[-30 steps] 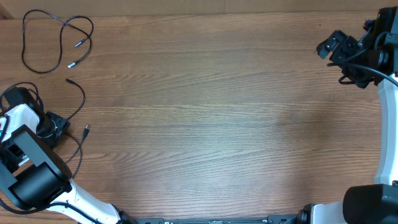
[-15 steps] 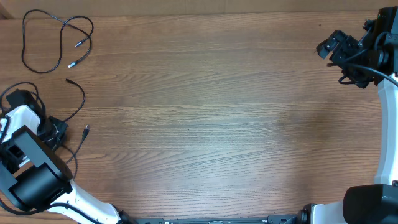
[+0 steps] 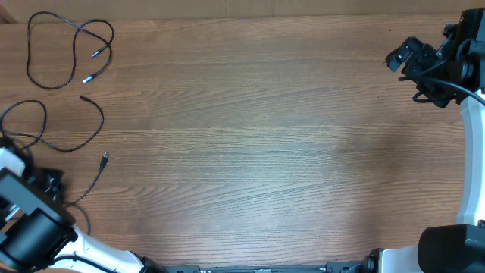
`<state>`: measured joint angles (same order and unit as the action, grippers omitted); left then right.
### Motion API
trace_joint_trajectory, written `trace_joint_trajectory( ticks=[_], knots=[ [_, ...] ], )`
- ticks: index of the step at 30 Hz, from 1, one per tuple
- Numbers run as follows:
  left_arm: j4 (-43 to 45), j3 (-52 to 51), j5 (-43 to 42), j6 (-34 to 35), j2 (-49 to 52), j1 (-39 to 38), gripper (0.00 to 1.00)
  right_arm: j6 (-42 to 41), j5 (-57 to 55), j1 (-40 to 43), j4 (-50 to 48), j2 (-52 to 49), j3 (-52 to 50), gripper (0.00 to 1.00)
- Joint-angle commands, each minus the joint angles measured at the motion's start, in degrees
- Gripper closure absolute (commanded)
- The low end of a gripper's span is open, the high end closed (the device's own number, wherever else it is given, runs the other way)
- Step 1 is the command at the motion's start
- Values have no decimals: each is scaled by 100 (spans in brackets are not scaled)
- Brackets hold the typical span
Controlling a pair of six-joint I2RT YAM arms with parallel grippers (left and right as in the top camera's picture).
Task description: Untangle cables
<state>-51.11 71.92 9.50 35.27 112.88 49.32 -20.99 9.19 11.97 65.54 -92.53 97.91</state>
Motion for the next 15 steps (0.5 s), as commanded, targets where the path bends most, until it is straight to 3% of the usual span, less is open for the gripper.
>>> trace_joint_trajectory(
  ticks=[1,15],
  knots=[
    [17,-155,39,87,57,302,95,-24,26,-4,-28,11,79,0],
    [-428,1021,-1008,-697,55,70,58,-24,26,-4,-28,11,79,0]
  ],
)
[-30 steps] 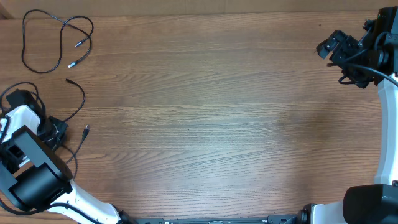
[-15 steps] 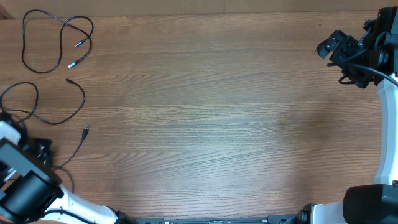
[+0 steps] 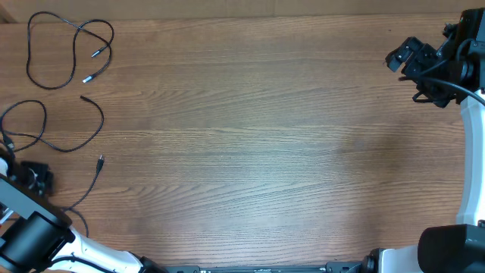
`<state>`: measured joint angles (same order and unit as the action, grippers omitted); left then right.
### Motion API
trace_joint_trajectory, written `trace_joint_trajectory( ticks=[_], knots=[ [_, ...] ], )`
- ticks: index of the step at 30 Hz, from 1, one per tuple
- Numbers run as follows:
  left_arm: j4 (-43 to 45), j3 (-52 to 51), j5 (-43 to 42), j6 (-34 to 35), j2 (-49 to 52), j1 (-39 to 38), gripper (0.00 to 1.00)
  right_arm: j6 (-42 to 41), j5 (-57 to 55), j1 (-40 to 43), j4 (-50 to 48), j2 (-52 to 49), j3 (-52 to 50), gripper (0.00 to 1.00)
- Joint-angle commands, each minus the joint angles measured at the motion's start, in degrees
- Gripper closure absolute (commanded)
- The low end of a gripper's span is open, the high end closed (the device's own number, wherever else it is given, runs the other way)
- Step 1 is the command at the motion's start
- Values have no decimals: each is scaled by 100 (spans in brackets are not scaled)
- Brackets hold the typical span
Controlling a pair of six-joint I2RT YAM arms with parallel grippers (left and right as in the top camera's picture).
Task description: Untangle cables
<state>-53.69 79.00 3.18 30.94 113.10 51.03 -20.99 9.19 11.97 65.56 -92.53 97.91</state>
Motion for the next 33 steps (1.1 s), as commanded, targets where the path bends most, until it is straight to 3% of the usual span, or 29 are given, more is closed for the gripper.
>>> trace_joint_trajectory(
  ticks=[1,3,5,6,9,19,33],
  knots=[
    [-199,330,-393,-260,33,-109,54,-24,26,-4,-31,11,79,0],
    [-216,328,-321,-240,33,-111,23,-24,26,-4,-31,11,79,0],
    [-236,328,260,28,35,-50,3,-24,26,-4,-31,11,79,0],
    [-260,328,560,195,35,4,0,-24,26,-4,-31,11,79,0],
    [-332,328,1010,446,35,243,0,-24,26,-4,-31,11,79,0],
    [-39,291,1110,507,42,1274,0,-24,26,-4,-31,11,79,0],
    [844,201,597,459,162,2393,0,-24,26,-4,-28,11,79,0]
  ],
)
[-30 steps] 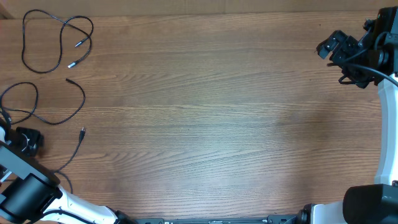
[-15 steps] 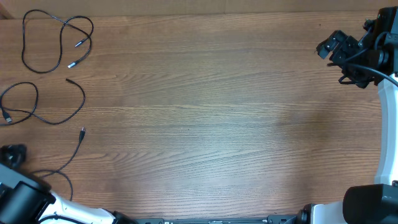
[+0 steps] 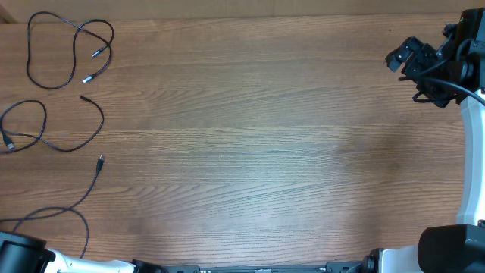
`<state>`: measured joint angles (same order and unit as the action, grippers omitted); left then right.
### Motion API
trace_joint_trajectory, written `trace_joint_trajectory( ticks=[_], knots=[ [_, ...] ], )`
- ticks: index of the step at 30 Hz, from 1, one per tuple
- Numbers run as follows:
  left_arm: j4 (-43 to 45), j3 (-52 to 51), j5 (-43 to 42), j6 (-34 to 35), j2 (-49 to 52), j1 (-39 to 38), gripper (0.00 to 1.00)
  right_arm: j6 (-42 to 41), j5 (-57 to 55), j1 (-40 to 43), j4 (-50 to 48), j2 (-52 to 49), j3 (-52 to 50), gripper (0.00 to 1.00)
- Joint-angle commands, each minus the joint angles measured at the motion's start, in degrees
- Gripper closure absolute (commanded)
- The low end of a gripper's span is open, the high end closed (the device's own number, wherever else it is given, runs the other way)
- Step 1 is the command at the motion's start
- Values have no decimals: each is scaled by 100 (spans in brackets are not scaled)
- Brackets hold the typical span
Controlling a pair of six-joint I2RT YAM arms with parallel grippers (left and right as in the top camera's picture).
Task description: Untangle cables
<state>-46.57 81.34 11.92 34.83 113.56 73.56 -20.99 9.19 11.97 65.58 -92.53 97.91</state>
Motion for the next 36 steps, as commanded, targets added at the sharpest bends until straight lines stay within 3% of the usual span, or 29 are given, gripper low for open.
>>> trace_joint_trajectory(
  ticks=[1,16,20,22,32,36],
  knots=[
    [184,-37,-323,72,157,170,0,-24,26,-4,-35,11,79,0],
    [651,-52,-621,-15,776,195,2,-24,26,-4,-35,11,79,0],
    [763,-55,-619,-61,868,179,33,-24,26,-4,-35,11,79,0],
    [874,-55,-627,-223,892,149,42,-24,26,-4,-35,11,79,0],
    [1351,-55,-1023,-820,892,-269,66,-24,26,-4,-35,11,79,0],
    [1453,-55,-1156,-931,892,-601,66,-24,26,-4,-35,11,79,0]
  ],
)
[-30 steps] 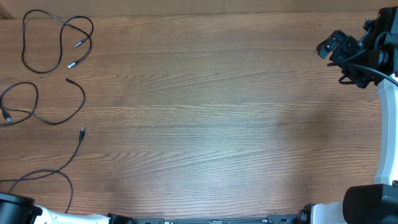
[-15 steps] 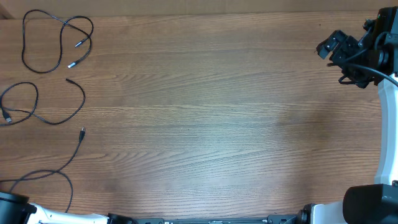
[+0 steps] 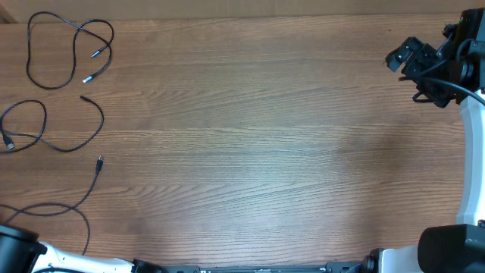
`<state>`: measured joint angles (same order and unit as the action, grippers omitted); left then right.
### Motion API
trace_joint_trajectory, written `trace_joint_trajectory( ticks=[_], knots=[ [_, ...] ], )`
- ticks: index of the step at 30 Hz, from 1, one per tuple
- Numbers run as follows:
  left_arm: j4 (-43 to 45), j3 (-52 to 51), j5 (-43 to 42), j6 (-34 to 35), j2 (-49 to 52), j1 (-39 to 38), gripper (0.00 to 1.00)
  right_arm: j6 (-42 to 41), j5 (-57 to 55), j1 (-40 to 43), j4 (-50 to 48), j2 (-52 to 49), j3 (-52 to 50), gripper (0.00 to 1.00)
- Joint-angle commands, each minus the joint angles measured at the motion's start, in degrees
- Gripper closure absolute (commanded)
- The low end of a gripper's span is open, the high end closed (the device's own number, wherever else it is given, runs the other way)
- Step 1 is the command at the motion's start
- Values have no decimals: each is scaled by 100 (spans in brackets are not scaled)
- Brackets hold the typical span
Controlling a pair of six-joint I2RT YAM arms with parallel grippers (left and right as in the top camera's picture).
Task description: Untangle cables
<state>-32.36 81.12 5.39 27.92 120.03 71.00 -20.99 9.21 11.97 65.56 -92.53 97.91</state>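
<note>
Three thin black cables lie apart at the table's left side. One looped cable (image 3: 53, 45) with two light plugs sits at the far left corner. A second cable (image 3: 89, 130) curves below it into a loop at the left edge. A third cable (image 3: 89, 186) runs from its plug down to a long bend near the front left. My right gripper (image 3: 399, 56) hovers at the far right, away from all cables; its jaws are too dark to read. The left gripper is out of view; only a dark part of its arm (image 3: 15, 254) shows in the front left corner.
The brown wooden table (image 3: 250, 144) spans the view. The right arm's white link (image 3: 474, 152) runs along the right edge, and its dark base (image 3: 451, 250) sits at the front right corner.
The left arm has sunk a little further into the front left corner. The third cable's lower bend has shifted slightly on the table. The right arm has not moved.
The left arm stood at the left edge over the third cable's lower part. Half a second later it sat a bit further left, and the cable's plug had shifted slightly. Then it was down in the corner, leaving all three cables lying separately, as now.
</note>
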Motion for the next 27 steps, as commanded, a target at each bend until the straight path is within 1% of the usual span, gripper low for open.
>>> trace_joint_trajectory(
  ticks=[1,2,3,5,9,13,15,16,18,21,22,23,24,25,27],
  knots=[
    [57,-33,-487,-330,245,-437,65,-24,24,-4,-33,11,79,0],
    [81,-33,-487,-424,245,-498,65,-24,24,-4,-33,11,79,0],
    [107,-33,-487,-531,247,-592,62,-24,24,-4,-33,11,79,0],
    [149,-33,-481,-682,247,-772,62,-24,24,-4,-33,11,79,0],
    [197,-33,-433,-699,249,-1062,61,-24,24,-4,-33,11,79,0],
    [149,-33,-94,-697,247,-1220,61,-24,24,-4,-33,11,79,0],
    [162,-17,-101,-697,243,-1226,51,-24,24,-4,-33,11,79,0],
    [146,22,-96,-719,243,-1226,48,-24,24,-4,-33,11,79,0],
    [-4,232,-96,-1029,190,-1231,39,-24,24,-4,-33,11,79,0],
    [-352,636,-105,-1051,90,-1233,33,-24,24,-4,-33,11,79,0],
    [-509,811,-127,-964,57,-1233,28,-24,24,-4,-33,11,79,0],
    [-664,984,-214,-911,22,-1233,24,-24,24,-4,-33,11,79,0],
    [-901,1246,-476,-903,-39,-1233,14,-24,24,-4,-33,11,79,0],
    [-1067,1392,-684,-903,-72,-1233,10,-24,24,-4,-33,11,79,0],
    [-1298,1574,-986,-901,-118,-1233,9,-24,24,-4,-33,11,79,0]
  ],
)
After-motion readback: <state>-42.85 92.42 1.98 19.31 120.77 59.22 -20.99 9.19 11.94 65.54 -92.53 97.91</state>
